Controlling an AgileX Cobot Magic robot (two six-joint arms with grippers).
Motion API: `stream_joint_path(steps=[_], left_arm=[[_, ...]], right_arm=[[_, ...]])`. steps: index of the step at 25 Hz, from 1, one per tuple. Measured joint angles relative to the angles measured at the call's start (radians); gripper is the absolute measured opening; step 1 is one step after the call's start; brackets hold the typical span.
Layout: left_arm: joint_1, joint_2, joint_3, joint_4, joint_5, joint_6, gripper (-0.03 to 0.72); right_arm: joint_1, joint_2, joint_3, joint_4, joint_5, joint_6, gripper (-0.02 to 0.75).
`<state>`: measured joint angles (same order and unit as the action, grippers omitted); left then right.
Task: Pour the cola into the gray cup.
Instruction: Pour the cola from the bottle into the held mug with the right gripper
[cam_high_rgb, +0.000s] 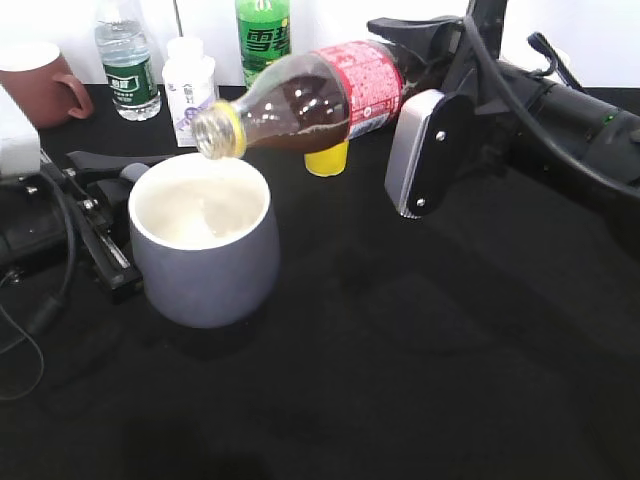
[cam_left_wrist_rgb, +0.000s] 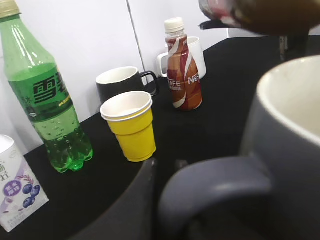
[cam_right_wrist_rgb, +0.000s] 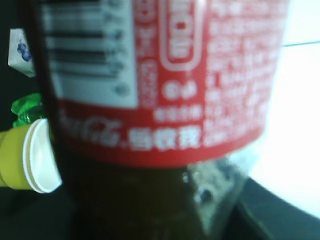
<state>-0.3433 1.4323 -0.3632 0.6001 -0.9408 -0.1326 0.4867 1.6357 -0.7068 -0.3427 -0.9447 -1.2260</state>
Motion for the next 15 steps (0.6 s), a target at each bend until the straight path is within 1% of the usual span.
stream_joint_path(steps=[5,15], left_arm=[[0.000,0.000,0.000,0.001,-0.001,0.000,0.062],[0.000,0.000,0.000,0.003,-0.001,0.000,0.062]], right_arm=[[0.000,0.000,0.000,0.011,-0.002,-0.071,0.386],[0.000,0.000,0.000,0.022,-0.010,-0.109,0.386]])
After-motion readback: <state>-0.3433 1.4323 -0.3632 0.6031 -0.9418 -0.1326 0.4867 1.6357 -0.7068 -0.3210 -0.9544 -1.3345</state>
